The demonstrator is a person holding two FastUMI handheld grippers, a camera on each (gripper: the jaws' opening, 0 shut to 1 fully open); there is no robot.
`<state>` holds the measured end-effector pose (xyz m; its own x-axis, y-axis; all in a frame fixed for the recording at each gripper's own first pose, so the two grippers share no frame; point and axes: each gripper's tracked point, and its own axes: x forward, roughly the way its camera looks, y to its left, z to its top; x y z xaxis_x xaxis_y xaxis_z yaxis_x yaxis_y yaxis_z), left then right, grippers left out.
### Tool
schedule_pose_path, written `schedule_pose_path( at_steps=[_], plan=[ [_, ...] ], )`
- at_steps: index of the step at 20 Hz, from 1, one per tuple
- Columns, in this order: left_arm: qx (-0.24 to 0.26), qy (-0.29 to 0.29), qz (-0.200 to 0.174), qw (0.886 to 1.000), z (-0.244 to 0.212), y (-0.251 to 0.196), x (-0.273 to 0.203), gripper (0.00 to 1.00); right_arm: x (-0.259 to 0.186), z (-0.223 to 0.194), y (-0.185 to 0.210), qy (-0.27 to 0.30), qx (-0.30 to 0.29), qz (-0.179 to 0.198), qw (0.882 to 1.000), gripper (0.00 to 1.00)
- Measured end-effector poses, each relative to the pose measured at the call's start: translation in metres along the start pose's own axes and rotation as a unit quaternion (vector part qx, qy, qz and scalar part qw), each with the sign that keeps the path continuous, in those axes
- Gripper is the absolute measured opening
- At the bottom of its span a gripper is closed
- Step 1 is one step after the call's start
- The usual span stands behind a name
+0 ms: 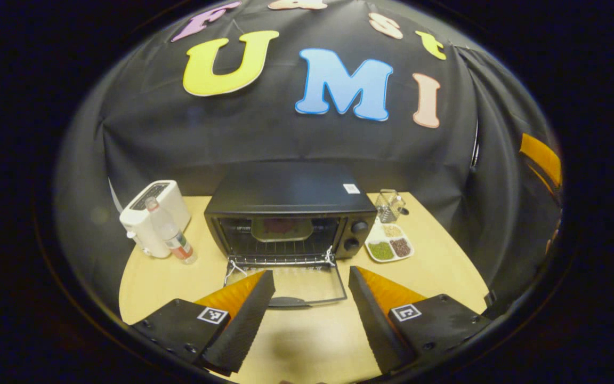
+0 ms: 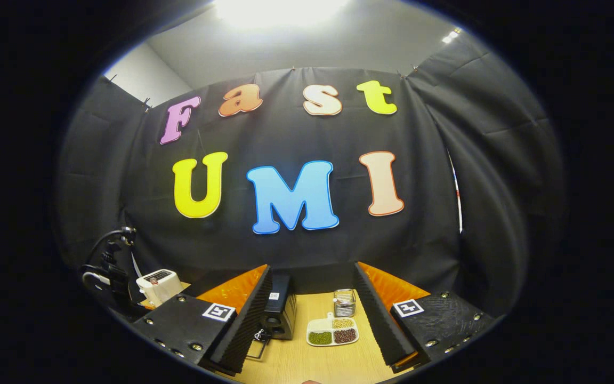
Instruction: Open the electric oven with the left hand, put the food in, and close the electric oven.
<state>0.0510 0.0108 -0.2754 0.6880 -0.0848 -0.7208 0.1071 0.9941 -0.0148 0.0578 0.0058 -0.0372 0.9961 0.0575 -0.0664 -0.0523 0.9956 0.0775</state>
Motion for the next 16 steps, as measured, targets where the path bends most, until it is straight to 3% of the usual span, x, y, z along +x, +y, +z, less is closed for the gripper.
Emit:
schedule_pose_path(
  at_steps=[2,4,12,16],
  plan=[
    [0.002,0.030,0.003,1.000,-0.019,0.004,0.007,0.98,0.000,-0.004,-0.003,0.005,0.000,-0.003,1.000,0.92],
    [-0.004,0.058,0.006,0.998,-0.039,0.006,0.018,0.92,0.001,-0.007,-0.007,0.009,-0.001,-0.005,1.000,0.92],
    [-0.025,0.155,0.009,0.988,-0.097,0.012,0.048,0.99,0.006,-0.023,-0.021,0.028,0.007,-0.020,0.999,0.93],
    [-0.006,0.194,0.024,0.981,-0.122,0.024,0.067,0.94,0.011,-0.029,-0.029,0.037,0.008,-0.029,0.999,0.92]
  ],
)
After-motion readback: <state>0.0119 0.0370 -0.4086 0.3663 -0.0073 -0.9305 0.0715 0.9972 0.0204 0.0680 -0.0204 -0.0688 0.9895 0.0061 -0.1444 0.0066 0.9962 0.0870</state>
